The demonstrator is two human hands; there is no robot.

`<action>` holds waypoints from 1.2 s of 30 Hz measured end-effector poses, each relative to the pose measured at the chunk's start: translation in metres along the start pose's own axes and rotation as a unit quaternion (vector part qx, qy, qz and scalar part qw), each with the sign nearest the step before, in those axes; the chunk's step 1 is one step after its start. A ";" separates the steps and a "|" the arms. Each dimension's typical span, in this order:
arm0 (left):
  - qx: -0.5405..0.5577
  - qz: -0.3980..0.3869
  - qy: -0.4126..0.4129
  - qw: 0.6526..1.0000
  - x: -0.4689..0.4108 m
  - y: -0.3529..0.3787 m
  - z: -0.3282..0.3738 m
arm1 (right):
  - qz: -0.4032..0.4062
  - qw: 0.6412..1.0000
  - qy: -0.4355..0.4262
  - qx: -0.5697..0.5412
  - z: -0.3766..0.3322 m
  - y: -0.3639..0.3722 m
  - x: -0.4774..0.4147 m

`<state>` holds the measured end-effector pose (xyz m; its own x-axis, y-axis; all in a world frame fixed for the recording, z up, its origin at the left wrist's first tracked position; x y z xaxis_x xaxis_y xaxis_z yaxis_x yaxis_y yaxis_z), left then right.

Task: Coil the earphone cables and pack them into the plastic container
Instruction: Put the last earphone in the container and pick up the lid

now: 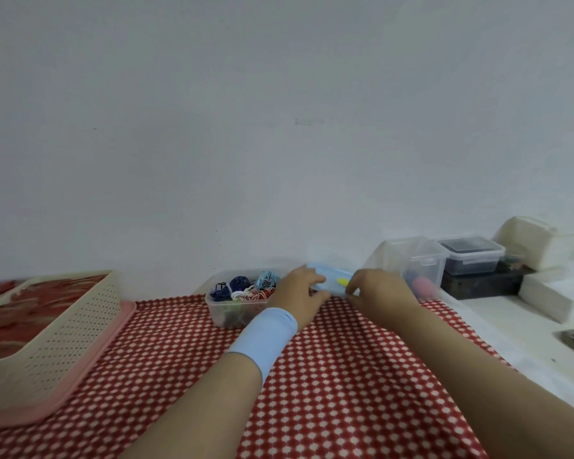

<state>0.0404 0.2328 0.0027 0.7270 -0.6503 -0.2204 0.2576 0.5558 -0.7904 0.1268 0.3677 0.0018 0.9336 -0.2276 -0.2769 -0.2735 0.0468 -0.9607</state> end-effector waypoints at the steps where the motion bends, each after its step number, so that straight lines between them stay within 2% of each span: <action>1: 0.025 0.024 -0.002 0.999 0.001 -0.009 0.002 | 0.030 0.999 -0.003 -0.017 -0.003 -0.006 -0.001; 5: 0.131 0.110 -0.071 0.983 -0.001 -0.046 -0.005 | 0.109 0.993 -0.048 -0.011 -0.029 -0.021 -0.015; 8: 0.160 0.141 -0.132 0.968 -0.002 -0.073 -0.029 | 0.132 0.987 -0.095 0.010 -0.060 -0.023 -0.030; 11: 0.176 0.154 -0.176 0.956 0.003 -0.098 -0.062 | 0.124 0.982 -0.136 -0.030 -0.091 -0.021 -0.045; 15: 0.145 0.146 -0.205 0.957 0.016 -0.114 -0.103 | 0.066 0.981 -0.176 -0.046 -0.131 -0.008 -0.063; 21: 0.059 0.107 -0.213 0.969 0.024 -0.113 -0.140 | -0.021 0.973 -0.131 -0.189 -0.151 0.023 -0.076; 24: 0.044 0.093 -0.214 0.971 0.024 -0.112 -0.147 | -0.002 0.965 -0.089 -0.245 -0.145 0.018 -0.077; 27: 0.030 0.087 -0.213 0.973 0.020 -0.110 -0.148 | 0.066 0.977 -0.034 -0.201 -0.128 0.014 -0.080; 30: 0.008 0.091 -0.223 0.970 0.017 -0.109 -0.150 | 0.031 0.977 0.028 -0.209 -0.116 0.024 -0.082; 36: -0.028 0.084 -0.226 0.970 0.016 -0.107 -0.152 | 0.010 0.974 0.035 -0.223 -0.117 0.039 -0.081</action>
<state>-0.0724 0.0846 -0.0025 0.9638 -0.2525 -0.0855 0.0858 0.5973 -0.7974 0.0135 0.2744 -0.0106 0.9131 -0.2974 -0.2788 -0.3797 -0.3721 -0.8470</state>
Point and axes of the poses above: each hand's wrist, its own x-axis away from the middle knuckle, its own y-axis out of the palm, z = x × y, the point moved 5 cm from there along -x, towards the middle knuckle, and after that the axes turned 8 degrees about -y, right-handed, at the moved point
